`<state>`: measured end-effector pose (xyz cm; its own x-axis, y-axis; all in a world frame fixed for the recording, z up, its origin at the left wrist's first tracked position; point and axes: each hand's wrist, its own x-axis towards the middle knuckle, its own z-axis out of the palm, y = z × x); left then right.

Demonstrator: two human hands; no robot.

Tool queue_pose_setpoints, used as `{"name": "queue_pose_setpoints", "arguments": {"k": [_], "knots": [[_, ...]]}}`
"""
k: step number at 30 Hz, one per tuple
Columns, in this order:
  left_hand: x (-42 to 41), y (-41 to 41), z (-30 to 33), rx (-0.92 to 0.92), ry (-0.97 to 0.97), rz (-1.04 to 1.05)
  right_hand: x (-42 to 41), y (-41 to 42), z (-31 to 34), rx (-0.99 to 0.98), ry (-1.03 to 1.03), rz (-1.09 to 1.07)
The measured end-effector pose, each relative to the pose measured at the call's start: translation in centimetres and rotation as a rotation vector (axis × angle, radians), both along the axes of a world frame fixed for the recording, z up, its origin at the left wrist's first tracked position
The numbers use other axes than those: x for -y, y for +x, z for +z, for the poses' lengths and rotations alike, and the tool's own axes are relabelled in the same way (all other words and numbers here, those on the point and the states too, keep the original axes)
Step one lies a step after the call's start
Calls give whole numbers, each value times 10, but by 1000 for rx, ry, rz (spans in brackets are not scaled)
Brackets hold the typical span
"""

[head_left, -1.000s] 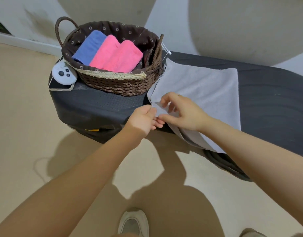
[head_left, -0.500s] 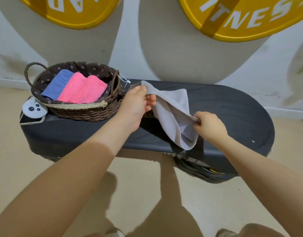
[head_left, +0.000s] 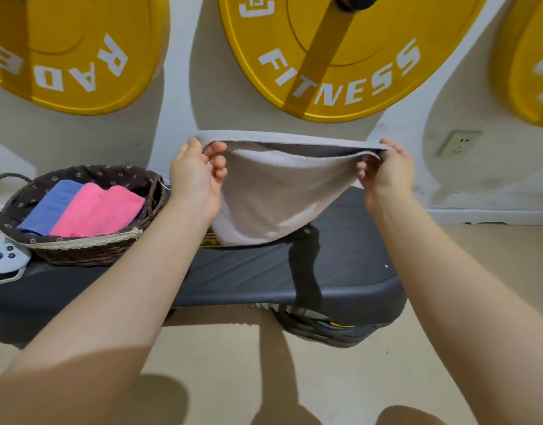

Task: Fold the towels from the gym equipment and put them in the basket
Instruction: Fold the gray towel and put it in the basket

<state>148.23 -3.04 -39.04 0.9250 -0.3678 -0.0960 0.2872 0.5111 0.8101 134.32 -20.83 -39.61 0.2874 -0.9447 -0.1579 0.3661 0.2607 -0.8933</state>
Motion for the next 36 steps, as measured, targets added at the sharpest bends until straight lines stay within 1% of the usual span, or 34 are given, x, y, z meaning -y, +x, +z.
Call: {"name": "queue_pose_setpoints", "arguments": {"k": [2, 3, 4, 5, 6, 8, 11, 12, 13, 14, 16, 18, 20, 21, 22, 23, 26, 27, 30, 33, 36], "knots": [[2, 0, 13, 24, -48, 10, -4, 1, 26, 164, -36, -25], [4, 2, 18, 40, -54, 11, -3, 1, 35, 205, -67, -28], [5, 3, 21, 56, -44, 12, -1, 1, 42, 216, -99, -28], [6, 8, 22, 69, -16, 16, 3, 1, 46, 186, -138, -40], [8, 12, 22, 75, 26, 21, 8, 2, 48, 112, -188, -64], [12, 27, 18, 46, 148, 36, 27, 5, 43, -170, -322, -128], [26, 45, 12, 6, 387, 29, 58, 10, 25, -636, -528, -144], [33, 49, 12, -1, 428, 33, 66, 13, 21, -722, -557, -121], [40, 54, 13, -11, 435, 45, 73, 17, 20, -740, -539, -91], [47, 58, 16, -25, 417, 62, 78, 23, 20, -690, -481, -55], [62, 67, 25, -17, 363, 103, 90, 39, 27, -507, -310, -6], [74, 75, 36, 35, 303, 145, 97, 50, 40, -340, -220, -22], [81, 78, 43, 106, 248, 156, 101, 52, 51, -212, -225, -25], [82, 79, 43, 140, 252, 158, 102, 49, 53, -210, -256, -8], [81, 78, 40, 169, 288, 163, 102, 45, 52, -263, -298, 14], [79, 77, 32, 191, 356, 174, 102, 40, 47, -360, -344, 19], [70, 72, -14, 183, 567, 140, 96, 20, 8, -706, -493, -21], [66, 69, -32, 181, 628, 108, 92, 11, -7, -783, -514, 2], [48, 57, -76, 185, 805, 12, 80, -14, -53, -942, -531, 214], [25, 45, -110, 194, 953, -147, 60, -40, -86, -1026, -434, 410], [4, 35, -134, 178, 1057, -228, 41, -56, -102, -944, -270, 544]]}}
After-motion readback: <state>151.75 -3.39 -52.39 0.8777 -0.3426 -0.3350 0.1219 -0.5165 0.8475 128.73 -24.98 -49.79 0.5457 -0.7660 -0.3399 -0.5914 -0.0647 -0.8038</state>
